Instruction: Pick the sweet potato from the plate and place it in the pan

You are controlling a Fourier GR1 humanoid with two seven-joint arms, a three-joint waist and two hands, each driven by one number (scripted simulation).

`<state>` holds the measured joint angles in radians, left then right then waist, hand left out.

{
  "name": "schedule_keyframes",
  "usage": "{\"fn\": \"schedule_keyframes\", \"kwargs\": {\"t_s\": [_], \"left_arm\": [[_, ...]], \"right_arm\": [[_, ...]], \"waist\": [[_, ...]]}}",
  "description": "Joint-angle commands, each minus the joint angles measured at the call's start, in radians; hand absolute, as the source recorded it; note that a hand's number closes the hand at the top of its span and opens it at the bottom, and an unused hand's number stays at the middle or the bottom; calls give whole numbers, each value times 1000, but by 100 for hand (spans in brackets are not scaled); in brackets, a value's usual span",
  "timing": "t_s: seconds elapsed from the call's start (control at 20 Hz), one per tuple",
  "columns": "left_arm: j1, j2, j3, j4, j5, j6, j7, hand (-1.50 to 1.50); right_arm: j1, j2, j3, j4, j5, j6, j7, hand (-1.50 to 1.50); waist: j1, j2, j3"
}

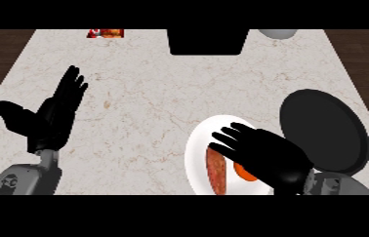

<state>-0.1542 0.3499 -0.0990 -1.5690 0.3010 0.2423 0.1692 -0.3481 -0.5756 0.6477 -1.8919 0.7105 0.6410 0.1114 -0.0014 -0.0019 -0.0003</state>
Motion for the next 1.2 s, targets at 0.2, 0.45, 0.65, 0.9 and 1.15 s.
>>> {"fn": "schedule_keyframes", "kwargs": {"t_s": [0.2,0.45,0.65,0.9,1.15], "left_arm": [[-14,-14,57,-24,-29,-27,35,0],[24,-79,7,-69,-82,1,57,0],[-39,-56,73,-17,-60,-71,65,0],[-47,-74,105,53,-73,-110,18,0],[25,-129,77,19,-129,-79,4,0]], "right_arm": [[100,58,-13,-100,103,28,-4,-150],[121,190,83,-21,219,46,99,-150],[72,277,78,64,289,57,102,-150],[32,317,21,212,316,8,7,-150],[-16,327,-26,261,341,70,-36,-150]], "waist": [[-1,0,0],[2,0,0],[1,2,0],[2,3,0],[5,2,0]]}}
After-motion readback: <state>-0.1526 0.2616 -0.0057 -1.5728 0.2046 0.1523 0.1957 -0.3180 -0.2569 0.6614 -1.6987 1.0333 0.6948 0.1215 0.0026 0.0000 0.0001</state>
